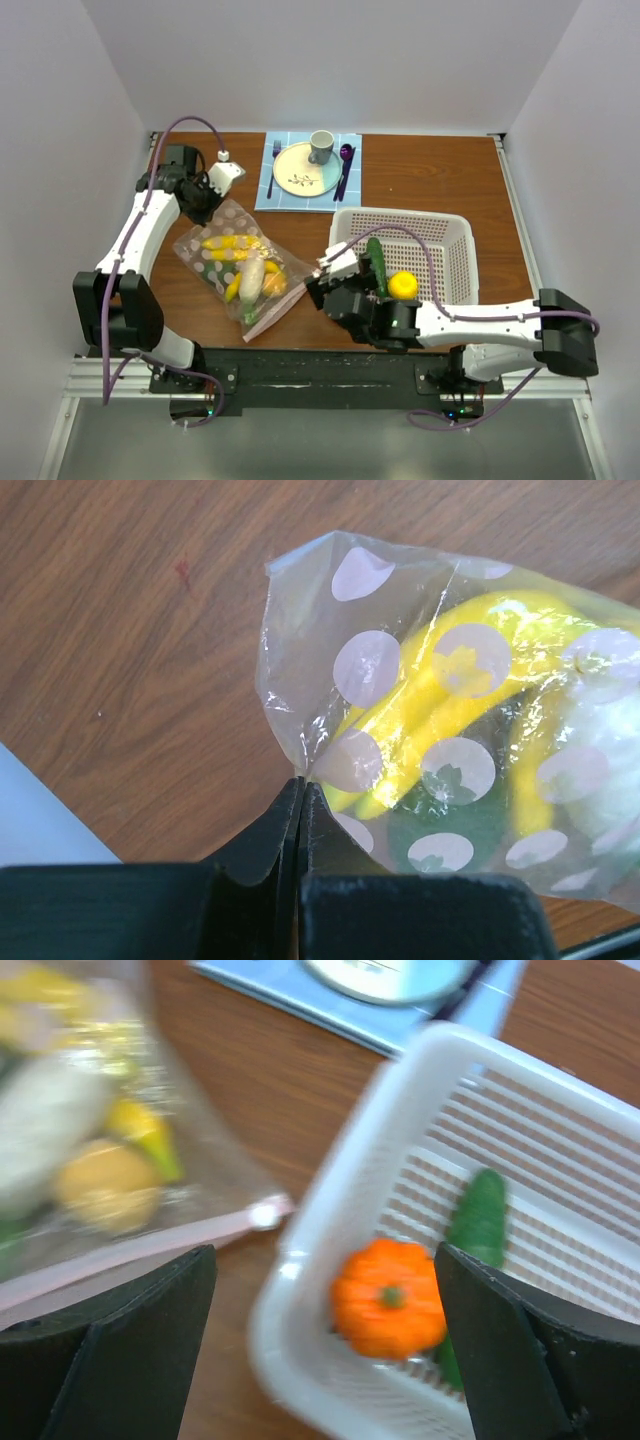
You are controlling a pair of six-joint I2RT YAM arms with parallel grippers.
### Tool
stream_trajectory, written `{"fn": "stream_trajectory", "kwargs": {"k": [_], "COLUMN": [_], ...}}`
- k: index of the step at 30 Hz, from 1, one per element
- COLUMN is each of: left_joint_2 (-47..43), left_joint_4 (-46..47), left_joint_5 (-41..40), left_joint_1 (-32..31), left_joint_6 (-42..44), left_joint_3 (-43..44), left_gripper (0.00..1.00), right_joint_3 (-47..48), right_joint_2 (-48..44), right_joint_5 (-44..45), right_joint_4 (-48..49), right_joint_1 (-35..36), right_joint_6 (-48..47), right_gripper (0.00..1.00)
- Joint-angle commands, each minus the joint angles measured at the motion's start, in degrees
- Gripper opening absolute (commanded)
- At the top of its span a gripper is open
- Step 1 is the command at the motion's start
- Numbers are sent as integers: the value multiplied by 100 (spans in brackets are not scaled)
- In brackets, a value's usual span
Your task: Open the zip-top bag and remove the fake food
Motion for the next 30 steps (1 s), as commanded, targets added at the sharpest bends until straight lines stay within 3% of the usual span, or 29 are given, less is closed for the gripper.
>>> {"fn": "stream_trajectory", "kwargs": {"k": [1, 4, 8, 10, 13, 23, 30], "left_joint_2": [143, 389, 670, 794, 864, 776, 847], "left_joint_4": [731, 1083, 1383, 1480, 1541, 1586, 1559], "left_joint_5": [-463, -595, -718, -745, -745, -684, -569], "left_joint_1": [24, 24, 24, 16, 7, -20, -28], "left_joint_6": [-58, -66, -84, -84, -66, 109, 109], "left_joint_3": [-576, -876, -1035, -1062, -1106, -1299, -1194], "left_gripper": [0, 0, 0, 0, 0, 0, 0], "right_joint_3": [362, 275, 300, 380, 590, 1003, 1513], "right_joint_2": [494, 942, 1522, 1787, 2253, 2939, 3528], "right_joint_5": [-517, -1106, -1476, -1546, -1651, -2793, -3295], "right_joint_4": [882, 1418, 2050, 2227, 2517, 2940, 2834], "right_joint_1": [711, 914, 923, 914, 827, -219, -343], "right_joint_6": [-800, -855, -846, -950, -1083, -898, -837], "right_gripper": [88, 71, 41, 39, 45, 85, 87]}}
